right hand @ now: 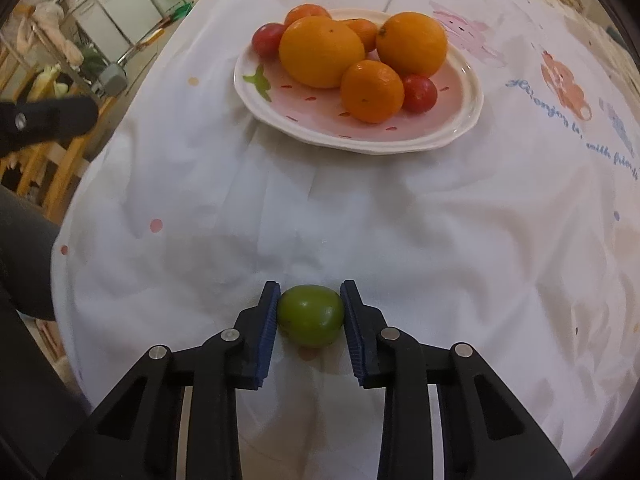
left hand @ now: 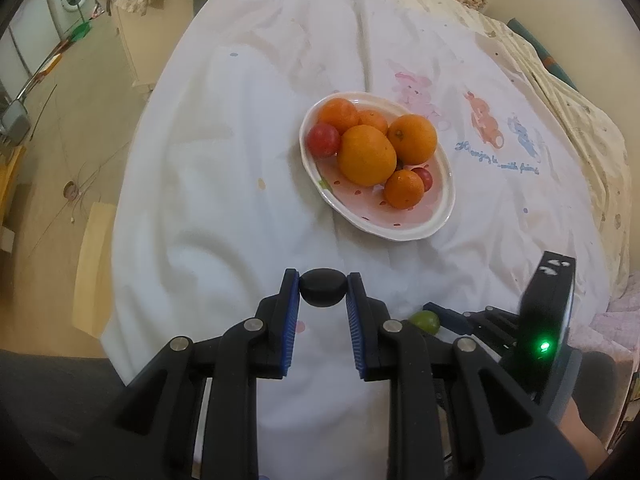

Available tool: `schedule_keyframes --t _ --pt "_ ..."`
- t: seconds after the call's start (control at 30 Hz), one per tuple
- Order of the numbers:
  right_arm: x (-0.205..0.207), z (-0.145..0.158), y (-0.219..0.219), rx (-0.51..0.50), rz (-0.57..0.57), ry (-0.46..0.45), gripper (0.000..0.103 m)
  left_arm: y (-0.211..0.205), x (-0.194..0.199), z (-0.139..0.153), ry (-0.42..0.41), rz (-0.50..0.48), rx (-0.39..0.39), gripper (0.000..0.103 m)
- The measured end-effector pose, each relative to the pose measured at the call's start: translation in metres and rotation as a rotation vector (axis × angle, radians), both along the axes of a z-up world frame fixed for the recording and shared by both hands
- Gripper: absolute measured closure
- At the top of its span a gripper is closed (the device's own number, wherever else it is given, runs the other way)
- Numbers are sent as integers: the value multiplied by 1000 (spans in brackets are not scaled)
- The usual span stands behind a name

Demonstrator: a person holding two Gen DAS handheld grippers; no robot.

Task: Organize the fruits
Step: 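Grasp the green tomato with the right gripper while the left holds the plum, then carry the plum and the green tomato over the plate with both grippers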

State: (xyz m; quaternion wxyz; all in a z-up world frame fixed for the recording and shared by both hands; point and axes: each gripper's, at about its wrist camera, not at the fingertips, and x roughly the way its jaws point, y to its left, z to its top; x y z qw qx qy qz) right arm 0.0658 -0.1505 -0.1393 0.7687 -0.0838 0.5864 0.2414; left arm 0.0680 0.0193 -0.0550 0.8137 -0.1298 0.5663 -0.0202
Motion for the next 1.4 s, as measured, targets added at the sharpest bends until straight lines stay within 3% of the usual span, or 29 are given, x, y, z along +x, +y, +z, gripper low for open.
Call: schedule_keyframes --t 0.47,0.63,0.77,1.07,1.4 --pt "23 48 -33 268 -144 -30 70 15 3 -8 17 66 26 83" --pt "37 59 -38 318 -167 -30 70 9 14 -7 31 43 24 83" --pt "63 66 -50 361 -189 -22 70 -8 31 6 -17 -41 47 83" --pt "119 48 -64 386 -238 31 70 -42 77 -23 15 -150 54 83" --pt "141 20 -60 394 -255 113 70 -63 93 -58 71 -190 34 83"
